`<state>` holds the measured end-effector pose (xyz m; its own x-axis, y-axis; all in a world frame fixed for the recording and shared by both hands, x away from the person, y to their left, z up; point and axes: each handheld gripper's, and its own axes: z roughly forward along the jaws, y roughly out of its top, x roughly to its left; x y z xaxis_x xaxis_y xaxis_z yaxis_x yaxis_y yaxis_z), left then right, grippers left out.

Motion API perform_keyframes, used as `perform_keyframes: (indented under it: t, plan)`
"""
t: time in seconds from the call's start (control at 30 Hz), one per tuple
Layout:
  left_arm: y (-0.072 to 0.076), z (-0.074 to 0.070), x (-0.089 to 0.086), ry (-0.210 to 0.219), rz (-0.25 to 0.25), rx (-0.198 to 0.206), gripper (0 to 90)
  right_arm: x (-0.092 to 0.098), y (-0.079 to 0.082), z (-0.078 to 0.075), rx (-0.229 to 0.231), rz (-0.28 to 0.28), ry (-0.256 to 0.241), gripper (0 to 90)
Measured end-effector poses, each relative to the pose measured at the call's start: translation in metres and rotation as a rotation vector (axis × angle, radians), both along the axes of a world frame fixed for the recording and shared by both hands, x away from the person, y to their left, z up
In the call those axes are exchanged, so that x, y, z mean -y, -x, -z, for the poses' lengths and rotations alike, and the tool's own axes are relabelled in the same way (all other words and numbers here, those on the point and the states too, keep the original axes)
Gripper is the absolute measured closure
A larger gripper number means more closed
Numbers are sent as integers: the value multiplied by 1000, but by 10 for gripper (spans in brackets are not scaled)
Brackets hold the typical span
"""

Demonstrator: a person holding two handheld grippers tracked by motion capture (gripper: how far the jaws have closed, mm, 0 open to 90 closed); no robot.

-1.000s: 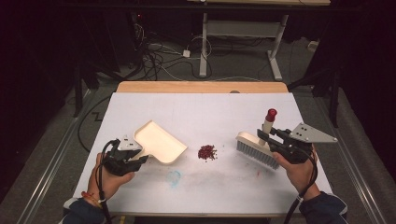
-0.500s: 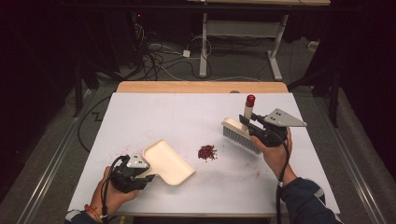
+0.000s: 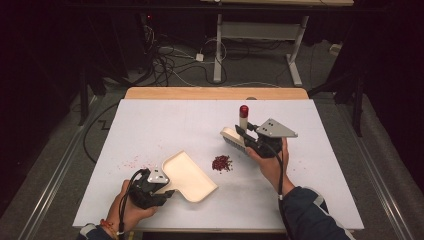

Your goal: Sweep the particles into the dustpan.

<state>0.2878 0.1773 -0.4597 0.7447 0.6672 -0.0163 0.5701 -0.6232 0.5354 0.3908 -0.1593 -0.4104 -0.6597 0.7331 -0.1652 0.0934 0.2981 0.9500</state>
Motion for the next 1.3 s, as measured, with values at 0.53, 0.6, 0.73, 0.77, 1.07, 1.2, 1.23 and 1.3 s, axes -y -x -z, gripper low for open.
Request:
perform_keyframes:
  t: [0.53, 0.6, 0.73, 0.77, 1.07, 1.2, 1.23, 1.3]
  plan:
    - [-1, 6, 31, -17, -28, -26, 639, -35, 32, 3, -20, -54, -6, 700]
    - [-2, 7, 35, -8, -40, -35, 639, -38, 34, 3, -25, -50, -8, 700]
    - [-3, 9, 42, -12, -60, -38, 638, -43, 38, 4, -27, -50, -14, 699]
    - [-3, 9, 44, -13, -66, -36, 638, -44, 39, 4, -28, -48, -14, 698]
    - [-7, 8, 64, -19, -92, -37, 638, -54, 49, 4, -28, -59, -14, 699]
    - [-10, 8, 65, -17, -89, -39, 638, -57, 52, 4, -30, -70, -17, 699]
    - [-10, 8, 65, -15, -88, -41, 638, -57, 53, 4, -32, -70, -17, 699]
    - [-11, 8, 65, -14, -89, -41, 637, -58, 54, 4, -33, -68, -16, 698]
